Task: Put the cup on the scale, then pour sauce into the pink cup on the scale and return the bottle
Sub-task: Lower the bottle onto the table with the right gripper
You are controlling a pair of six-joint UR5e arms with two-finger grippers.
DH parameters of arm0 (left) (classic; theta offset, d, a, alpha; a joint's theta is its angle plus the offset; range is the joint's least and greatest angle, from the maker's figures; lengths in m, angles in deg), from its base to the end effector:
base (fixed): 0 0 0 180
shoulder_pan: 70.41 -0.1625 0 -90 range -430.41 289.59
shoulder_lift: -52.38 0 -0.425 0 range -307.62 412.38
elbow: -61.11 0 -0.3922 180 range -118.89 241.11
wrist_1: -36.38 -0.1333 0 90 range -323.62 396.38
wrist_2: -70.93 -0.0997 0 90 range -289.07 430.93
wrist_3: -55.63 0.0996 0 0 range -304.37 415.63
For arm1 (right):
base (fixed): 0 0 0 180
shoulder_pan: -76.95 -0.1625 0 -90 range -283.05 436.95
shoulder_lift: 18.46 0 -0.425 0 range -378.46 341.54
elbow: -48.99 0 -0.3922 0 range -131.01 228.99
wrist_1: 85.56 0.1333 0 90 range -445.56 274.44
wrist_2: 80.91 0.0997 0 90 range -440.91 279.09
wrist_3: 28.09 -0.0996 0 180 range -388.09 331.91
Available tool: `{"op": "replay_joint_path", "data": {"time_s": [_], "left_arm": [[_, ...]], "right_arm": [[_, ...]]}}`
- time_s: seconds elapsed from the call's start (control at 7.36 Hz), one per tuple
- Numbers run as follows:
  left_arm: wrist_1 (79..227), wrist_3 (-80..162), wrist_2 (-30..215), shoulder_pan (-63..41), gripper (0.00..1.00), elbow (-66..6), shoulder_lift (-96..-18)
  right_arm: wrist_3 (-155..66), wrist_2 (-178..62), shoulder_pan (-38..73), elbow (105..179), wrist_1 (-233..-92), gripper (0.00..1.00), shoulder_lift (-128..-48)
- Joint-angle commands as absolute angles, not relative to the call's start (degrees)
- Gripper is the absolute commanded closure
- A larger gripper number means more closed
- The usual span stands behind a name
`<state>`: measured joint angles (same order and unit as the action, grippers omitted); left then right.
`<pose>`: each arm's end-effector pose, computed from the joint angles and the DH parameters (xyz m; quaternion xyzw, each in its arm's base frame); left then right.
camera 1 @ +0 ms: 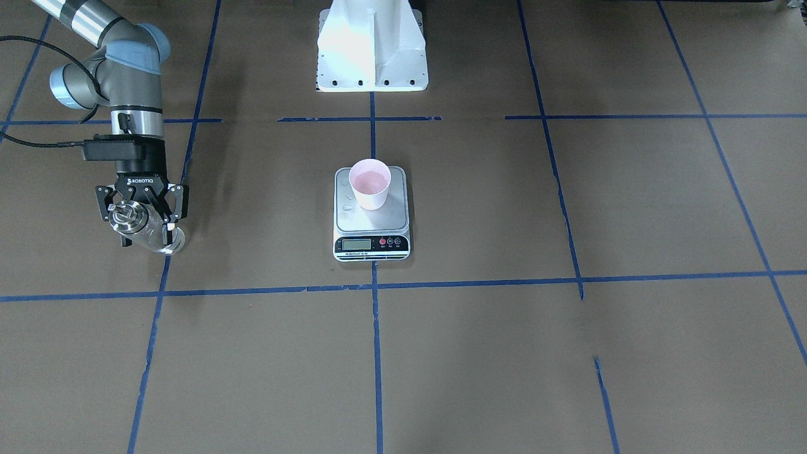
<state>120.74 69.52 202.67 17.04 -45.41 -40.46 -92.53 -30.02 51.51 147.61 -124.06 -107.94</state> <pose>-0.0444 -0.5080 0.5055 0.1460 0.3409 0.1748 0.9121 -0.3739 -0.3950 0.4762 0.4656 -0.3050 0.1681 0.8136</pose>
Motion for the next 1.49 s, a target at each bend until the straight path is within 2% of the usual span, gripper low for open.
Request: {"op": "replay_joint_path", "data": {"time_s": [0.0, 0.27, 0.68, 0.82, 1.36], "left_arm": [[120.8, 69.5, 202.7, 17.0, 0.00, -45.4, -40.5], [120.8, 69.5, 202.7, 17.0, 0.00, -45.4, -40.5], [120.8, 69.6, 202.7, 17.0, 0.00, -45.3, -40.5], [120.8, 69.6, 202.7, 17.0, 0.00, -45.3, -40.5], [120.8, 69.6, 202.8, 17.0, 0.00, -45.4, -40.5]], "right_arm": [[-92.5, -30.0, 51.5, 147.8, -124.0, 0.49, -107.9], [-92.5, -30.1, 51.5, 147.9, -124.0, 0.27, -107.9], [-92.5, -30.1, 51.5, 147.9, -124.0, 0.20, -108.0], [-92.5, -30.1, 51.5, 148.0, -124.0, 0.01, -108.0], [-92.6, -30.0, 53.3, 150.4, -123.9, 0.00, -111.1]]}}
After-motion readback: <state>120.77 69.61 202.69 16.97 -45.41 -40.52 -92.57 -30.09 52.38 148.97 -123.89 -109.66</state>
